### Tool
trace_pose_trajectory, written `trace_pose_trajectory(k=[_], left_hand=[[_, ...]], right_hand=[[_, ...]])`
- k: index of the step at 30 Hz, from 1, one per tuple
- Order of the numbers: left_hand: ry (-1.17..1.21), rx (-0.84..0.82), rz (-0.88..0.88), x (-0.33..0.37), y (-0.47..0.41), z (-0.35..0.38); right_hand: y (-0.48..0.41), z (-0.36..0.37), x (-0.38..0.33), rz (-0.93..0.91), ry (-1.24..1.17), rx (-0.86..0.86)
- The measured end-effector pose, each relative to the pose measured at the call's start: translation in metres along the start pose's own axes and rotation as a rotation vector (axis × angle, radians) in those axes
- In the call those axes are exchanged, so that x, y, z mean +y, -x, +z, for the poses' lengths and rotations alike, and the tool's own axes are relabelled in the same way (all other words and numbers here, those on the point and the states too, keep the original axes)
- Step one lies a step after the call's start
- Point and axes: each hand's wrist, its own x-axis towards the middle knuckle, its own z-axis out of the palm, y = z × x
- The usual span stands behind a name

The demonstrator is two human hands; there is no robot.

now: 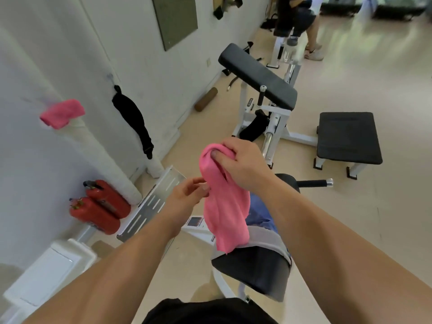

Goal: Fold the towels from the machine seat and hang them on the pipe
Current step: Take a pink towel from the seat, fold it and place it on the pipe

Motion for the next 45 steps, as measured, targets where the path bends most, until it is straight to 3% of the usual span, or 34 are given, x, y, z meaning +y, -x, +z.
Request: trace_pose_trajectory(k=[5, 9, 15, 18, 21, 25, 28, 35, 41, 45], left_hand=[[0.054, 0.031, 0.052, 0.002, 0.016, -0.020], [0.045, -0.085, 0.010, -0.011, 0.028, -0.046], [-0.012, 0.245, -0.079, -0.050, 0.048, -0.120], [-0.006, 0.194, -0.178, -0.072, 0.068, -0.165], [0.036, 0.236, -0.061, -0.077, 0.084, -0.198], [-0.121, 0.377, 0.099, -0.082, 0.096, -0.256], [-0.183, 0.423, -0.043, -0.104, 0.108, -0.310], [-0.331, 0.317, -0.324, -0.161, 0.141, -0.378], [-0.197, 0.572, -0.517, -0.196, 0.155, -0.410], [-0.059, 0.665, -0.526, -0.198, 0.155, -0.425]], right_hand=[[-0.010, 0.036, -0.006, 0.050, -0.028, -0.052], [-0.016, 0.070, -0.029, 0.077, -0.070, -0.103], [-0.026, 0.137, -0.065, 0.118, -0.114, -0.123], [-0.032, 0.172, -0.092, 0.178, -0.200, -0.089], [-0.036, 0.211, -0.124, 0.154, -0.264, -0.182], [-0.039, 0.267, -0.155, 0.113, -0.235, -0.296], [-0.044, 0.299, -0.169, 0.125, -0.222, -0.229], [-0.058, 0.350, -0.193, 0.119, -0.375, -0.138], [-0.091, 0.356, -0.171, 0.199, -0.444, -0.085], [-0.114, 0.369, -0.125, 0.321, -0.309, -0.150]])
